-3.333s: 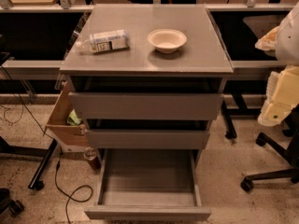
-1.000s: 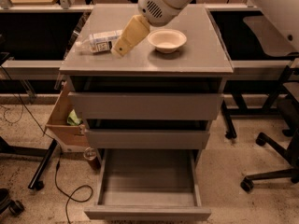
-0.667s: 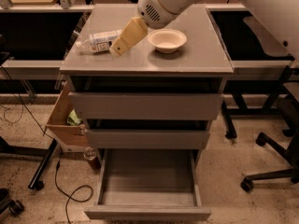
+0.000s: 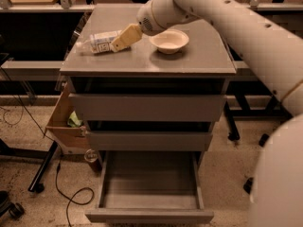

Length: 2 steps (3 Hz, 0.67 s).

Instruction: Place blue plastic bottle into bottom drawer

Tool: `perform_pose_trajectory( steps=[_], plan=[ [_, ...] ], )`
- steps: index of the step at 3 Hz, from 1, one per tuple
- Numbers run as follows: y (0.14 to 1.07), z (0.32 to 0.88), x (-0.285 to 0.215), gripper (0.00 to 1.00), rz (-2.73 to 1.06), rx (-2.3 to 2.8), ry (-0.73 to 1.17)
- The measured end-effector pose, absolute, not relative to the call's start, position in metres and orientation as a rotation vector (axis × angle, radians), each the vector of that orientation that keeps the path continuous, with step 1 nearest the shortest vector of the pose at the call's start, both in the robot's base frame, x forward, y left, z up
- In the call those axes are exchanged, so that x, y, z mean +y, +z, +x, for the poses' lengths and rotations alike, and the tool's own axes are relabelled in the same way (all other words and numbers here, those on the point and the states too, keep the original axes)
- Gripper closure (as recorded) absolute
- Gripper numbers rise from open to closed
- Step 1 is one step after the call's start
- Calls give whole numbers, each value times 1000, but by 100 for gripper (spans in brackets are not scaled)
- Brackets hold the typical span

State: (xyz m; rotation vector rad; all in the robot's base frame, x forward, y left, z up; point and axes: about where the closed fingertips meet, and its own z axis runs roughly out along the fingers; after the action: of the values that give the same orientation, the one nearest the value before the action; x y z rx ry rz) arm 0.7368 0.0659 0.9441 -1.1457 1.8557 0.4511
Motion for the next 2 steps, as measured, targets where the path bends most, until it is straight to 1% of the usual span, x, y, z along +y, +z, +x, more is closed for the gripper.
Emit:
perform_pose_trajectory(
  steps=[1,2],
  plan=[
    [921,791,73,0,-1109,1818,471],
    [915,831,81,0,-1085,1774,454]
  ],
)
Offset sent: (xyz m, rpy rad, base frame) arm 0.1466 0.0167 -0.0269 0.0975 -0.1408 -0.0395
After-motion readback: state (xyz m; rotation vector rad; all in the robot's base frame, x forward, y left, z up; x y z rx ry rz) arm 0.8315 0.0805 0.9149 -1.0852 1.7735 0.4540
